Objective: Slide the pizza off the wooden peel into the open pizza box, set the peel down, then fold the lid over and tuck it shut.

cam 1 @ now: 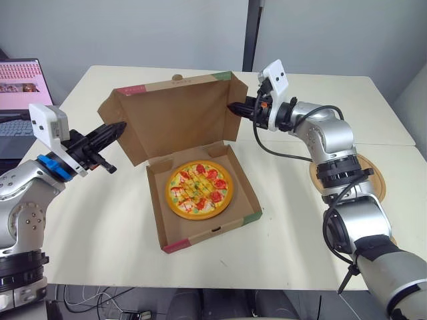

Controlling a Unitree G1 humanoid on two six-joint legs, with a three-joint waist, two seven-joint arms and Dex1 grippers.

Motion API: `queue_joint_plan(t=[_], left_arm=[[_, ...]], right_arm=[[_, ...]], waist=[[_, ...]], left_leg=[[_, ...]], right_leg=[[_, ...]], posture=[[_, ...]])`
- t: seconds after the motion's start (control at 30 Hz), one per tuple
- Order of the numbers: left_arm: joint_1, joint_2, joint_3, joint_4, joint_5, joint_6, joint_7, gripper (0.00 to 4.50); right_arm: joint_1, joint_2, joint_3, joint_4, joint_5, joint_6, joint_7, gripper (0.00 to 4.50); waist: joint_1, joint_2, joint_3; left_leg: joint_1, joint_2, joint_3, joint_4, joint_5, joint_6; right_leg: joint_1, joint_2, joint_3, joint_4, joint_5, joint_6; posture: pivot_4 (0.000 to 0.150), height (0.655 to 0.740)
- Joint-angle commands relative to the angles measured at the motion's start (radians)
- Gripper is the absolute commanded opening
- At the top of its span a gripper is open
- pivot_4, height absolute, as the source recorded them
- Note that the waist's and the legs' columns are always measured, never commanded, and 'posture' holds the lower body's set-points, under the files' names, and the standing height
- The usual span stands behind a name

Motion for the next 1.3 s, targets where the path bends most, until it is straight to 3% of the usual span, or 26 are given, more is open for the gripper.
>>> queue_joint_plan(t=[0.03,0.3,0.63,0.97,1.3], left_arm=[[-0.079,-0.002,-0.051,-0.002,0.027,-0.014,-0.025,0.00],[-0.322,-0.116,-0.216,0.159,0.132,-0.031,-0.049,0.00],[-0.552,-0.281,-0.305,0.355,0.188,0.029,-0.080,0.00],[-0.610,-0.348,-0.269,0.296,0.160,0.241,0.021,0.00],[-0.568,-0.419,-0.206,0.082,0.106,0.395,0.167,0.00]], right_arm=[[0.013,-0.019,0.004,-0.084,-0.018,-0.031,-0.031,0.03],[0.120,-0.100,-0.024,-0.346,-0.027,0.121,-0.133,0.03],[0.237,-0.171,-0.074,-0.651,-0.028,0.336,-0.291,0.03],[0.290,-0.128,-0.115,-0.791,-0.011,0.460,-0.408,0.03],[0.321,-0.042,-0.124,-0.921,0.020,0.577,-0.481,0.03]], waist=[[0.005,0.000,0.000],[0.023,0.000,0.000],[0.021,0.000,0.000],[0.019,0.000,0.000],[0.020,0.001,0.000]], left_leg=[[-0.001,0.000,-0.002,0.000,0.000,0.000],[-0.007,-0.002,-0.009,0.003,0.000,0.000],[-0.009,-0.007,-0.011,0.003,0.001,-0.001],[-0.009,-0.007,-0.013,0.003,0.001,-0.001],[-0.009,-0.005,-0.013,0.003,0.002,-0.002]], right_leg=[[0.000,0.000,-0.001,0.000,0.000,0.000],[-0.001,-0.001,-0.011,-0.001,0.000,0.000],[-0.001,-0.001,-0.016,-0.001,0.000,0.000],[-0.001,-0.001,-0.015,0.000,0.000,0.000],[-0.001,-0.002,-0.015,0.000,0.000,0.000]], posture=[[0.150,0.7400],[0.150,0.7400],[0.150,0.7400],[0.150,0.7400],[0.150,0.7400]])
